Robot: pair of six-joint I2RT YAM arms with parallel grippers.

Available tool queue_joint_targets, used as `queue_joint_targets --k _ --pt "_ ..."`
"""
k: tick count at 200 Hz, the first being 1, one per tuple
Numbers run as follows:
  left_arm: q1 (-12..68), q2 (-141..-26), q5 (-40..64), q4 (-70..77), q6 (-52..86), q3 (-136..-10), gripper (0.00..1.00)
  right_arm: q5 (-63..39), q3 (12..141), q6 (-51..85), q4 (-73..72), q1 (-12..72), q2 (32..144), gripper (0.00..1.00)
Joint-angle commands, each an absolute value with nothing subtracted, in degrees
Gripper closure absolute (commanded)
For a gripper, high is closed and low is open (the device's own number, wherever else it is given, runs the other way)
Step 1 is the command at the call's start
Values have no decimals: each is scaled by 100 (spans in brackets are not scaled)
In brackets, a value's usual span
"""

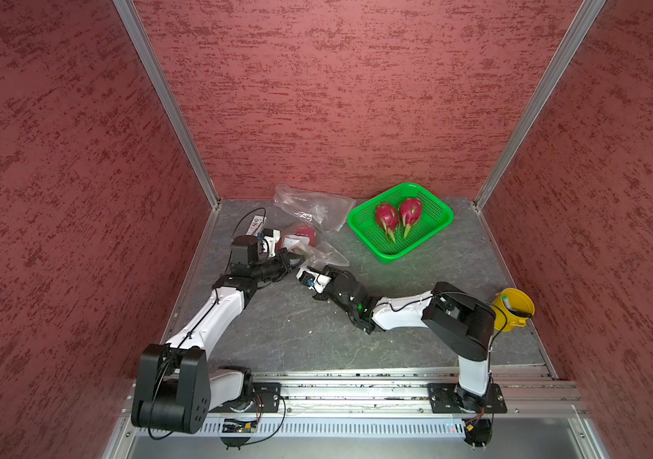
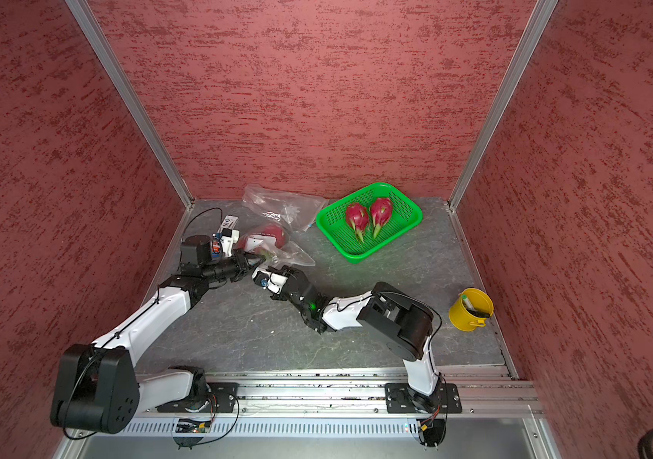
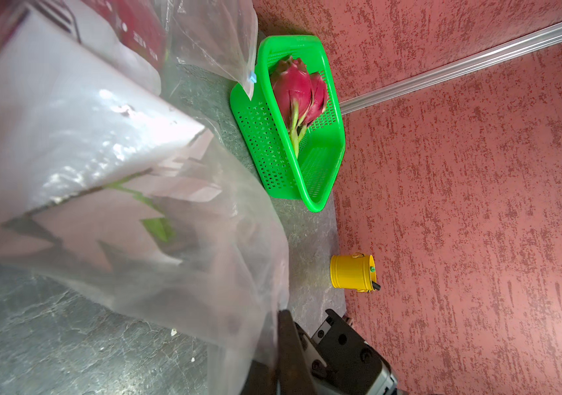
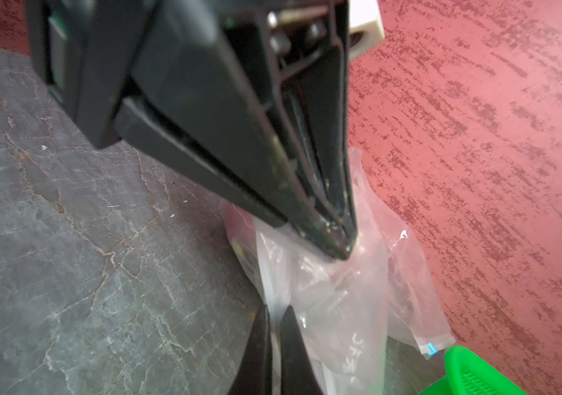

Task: Open the zip-top bag and take out the dragon fruit
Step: Pick up the zipper food storage bag at the center of the board.

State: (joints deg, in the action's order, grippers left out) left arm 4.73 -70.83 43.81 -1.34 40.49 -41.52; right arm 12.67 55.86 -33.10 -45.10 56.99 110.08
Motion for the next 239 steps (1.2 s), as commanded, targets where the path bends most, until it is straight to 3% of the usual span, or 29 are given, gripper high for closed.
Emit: queue_joint_targets --k 1,12,19,22,87,156,239 --pt "287 -6961 4480 -47 4004 -4416 59 860 5738 -2795 -4001 5611 10560 100" --pt "162 -6946 4504 -123 3993 -4537 31 661 5739 -2561 -3757 5553 10399 100" --pt "101 -6920 4525 -140 3981 -4602 2 510 5737 -2403 -3637 5515 10271 100" --pt "72 -6899 4537 -141 3968 -4629 0 443 5731 -2343 -3590 5493 10221 100" --pt "-133 -6495 4497 53 3745 -4799 0 -907 5963 -1101 -2550 4918 9342 100" --pt "-98 -6412 5215 1440 3907 -4652 0 -2605 6669 -164 -1269 4104 8619 100" --pt "554 -6489 5703 3682 3947 -4373 14 -3127 6880 333 -289 3778 8174 100"
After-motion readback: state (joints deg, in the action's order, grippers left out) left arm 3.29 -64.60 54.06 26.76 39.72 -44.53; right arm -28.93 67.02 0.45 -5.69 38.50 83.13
